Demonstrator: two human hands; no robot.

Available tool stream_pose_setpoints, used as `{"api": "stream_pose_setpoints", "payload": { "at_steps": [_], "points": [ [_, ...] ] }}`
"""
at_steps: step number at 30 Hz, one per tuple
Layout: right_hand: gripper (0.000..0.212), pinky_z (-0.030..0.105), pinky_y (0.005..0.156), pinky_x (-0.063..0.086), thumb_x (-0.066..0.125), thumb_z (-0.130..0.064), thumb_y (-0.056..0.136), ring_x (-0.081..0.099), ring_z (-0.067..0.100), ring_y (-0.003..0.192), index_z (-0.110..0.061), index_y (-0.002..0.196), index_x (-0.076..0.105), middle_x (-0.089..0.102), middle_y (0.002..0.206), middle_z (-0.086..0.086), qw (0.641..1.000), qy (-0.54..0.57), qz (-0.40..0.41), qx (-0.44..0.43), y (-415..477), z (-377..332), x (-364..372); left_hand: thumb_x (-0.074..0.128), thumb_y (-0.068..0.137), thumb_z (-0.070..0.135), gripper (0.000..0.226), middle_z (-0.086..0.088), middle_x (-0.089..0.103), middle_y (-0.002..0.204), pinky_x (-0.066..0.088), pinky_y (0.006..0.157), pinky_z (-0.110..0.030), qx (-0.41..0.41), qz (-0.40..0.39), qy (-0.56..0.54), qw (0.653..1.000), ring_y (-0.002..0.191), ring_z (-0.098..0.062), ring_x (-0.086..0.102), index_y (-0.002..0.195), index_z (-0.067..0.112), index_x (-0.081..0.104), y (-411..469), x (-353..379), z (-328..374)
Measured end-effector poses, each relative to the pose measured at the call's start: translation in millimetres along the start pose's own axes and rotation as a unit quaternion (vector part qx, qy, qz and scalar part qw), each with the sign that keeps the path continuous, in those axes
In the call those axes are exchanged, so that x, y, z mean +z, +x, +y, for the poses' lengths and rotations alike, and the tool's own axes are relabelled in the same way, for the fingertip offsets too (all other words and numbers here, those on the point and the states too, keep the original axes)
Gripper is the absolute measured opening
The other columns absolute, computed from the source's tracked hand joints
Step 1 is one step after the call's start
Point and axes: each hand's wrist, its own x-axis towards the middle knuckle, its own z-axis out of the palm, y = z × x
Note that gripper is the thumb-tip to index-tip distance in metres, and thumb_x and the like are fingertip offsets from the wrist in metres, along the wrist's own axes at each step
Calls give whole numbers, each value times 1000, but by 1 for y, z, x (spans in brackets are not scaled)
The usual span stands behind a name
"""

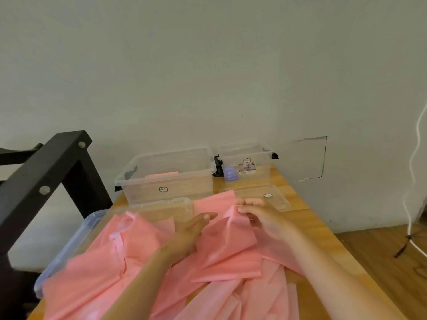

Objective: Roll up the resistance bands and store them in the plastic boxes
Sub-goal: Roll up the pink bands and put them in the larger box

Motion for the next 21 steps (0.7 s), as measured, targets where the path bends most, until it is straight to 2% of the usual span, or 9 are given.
{"api": "stream_pose_setpoints", "payload": {
  "at_steps": [2, 3, 4, 6, 8, 12, 14, 18, 21],
  "points": [
    [14, 22, 54, 35, 61, -9, 83, 51, 10, 57, -17, 75, 68, 57, 67, 0, 998, 69, 9, -14, 2, 6, 2, 39, 93, 62, 42, 15, 56, 130, 40, 105, -39, -5, -24, -14, 1000, 122, -11, 51, 123, 41, 59, 4, 3, -6],
    [18, 20, 52, 37, 56, -3, 85, 52, 9, 56, -14, 75, 67, 58, 65, 0, 993, 111, 25, -19, 2, 7, 3, 42, 90, 64, 45, 14, 60, 125, 40, 104, -34, 7, -26, -11, 1000, 118, -8, 54, 117, 36, 63, 6, 5, -8],
    [22, 19, 51, 39, 51, 2, 87, 53, 8, 55, -11, 75, 64, 58, 63, -1, 988, 144, 45, -23, 4, 9, 5, 47, 90, 62, 44, 14, 64, 111, 43, 97, -26, 24, -19, -7, 1000, 106, -5, 57, 107, 26, 66, 6, 8, -8],
    [28, 17, 50, 39, 45, 6, 88, 52, 8, 54, -11, 72, 60, 57, 59, -4, 981, 173, 78, -35, 5, 14, 6, 58, 86, 48, 33, 16, 57, 74, 41, 66, -19, 56, 5, -8, 998, 72, -3, 51, 79, 16, 58, 6, 15, -6],
    [32, 18, 50, 39, 45, 4, 89, 51, 8, 54, -13, 66, 61, 56, 59, -3, 974, 192, 108, -46, 7, 20, 7, 60, 79, 38, 26, 15, 47, 60, 33, 54, -18, 79, 28, -26, 996, 60, -1, 42, 68, 16, 52, 8, 18, -11],
    [39, 24, 55, 37, 47, 0, 91, 52, 10, 55, -16, 59, 60, 58, 57, -3, 972, 168, 157, -41, 9, 35, 2, 77, 75, 32, 25, 3, 52, 63, 35, 49, -22, 58, 104, -162, 980, 56, -10, 46, 71, 13, 60, 10, 8, -22],
    [33, 23, 55, 39, 49, -4, 92, 56, 11, 58, -16, 65, 64, 63, 60, -3, 978, 136, 151, -34, 8, 41, 2, 71, 82, 16, 15, -7, 55, 65, 38, 46, -21, 42, 118, -252, 960, 55, -15, 48, 80, 4, 62, 10, 8, -26],
    [15, 25, 68, 47, 63, -22, 89, 66, 16, 78, -11, 85, 73, 72, 83, 4, 990, 89, 107, -24, 8, 53, 3, 64, 87, 10, 13, -11, 63, 72, 44, 52, -23, 35, 144, -273, 951, 61, -16, 54, 84, -1, 70, 9, 10, -33],
    [4, 17, 69, 41, 72, -14, 81, 60, 5, 73, -14, 77, 70, 67, 73, -8, 992, 18, 113, -50, 7, 55, 1, 64, 83, 17, 30, -10, 60, 72, 44, 53, -21, 43, 141, -272, 951, 64, -15, 52, 88, -12, 66, 7, 11, -31]
  ]
}}
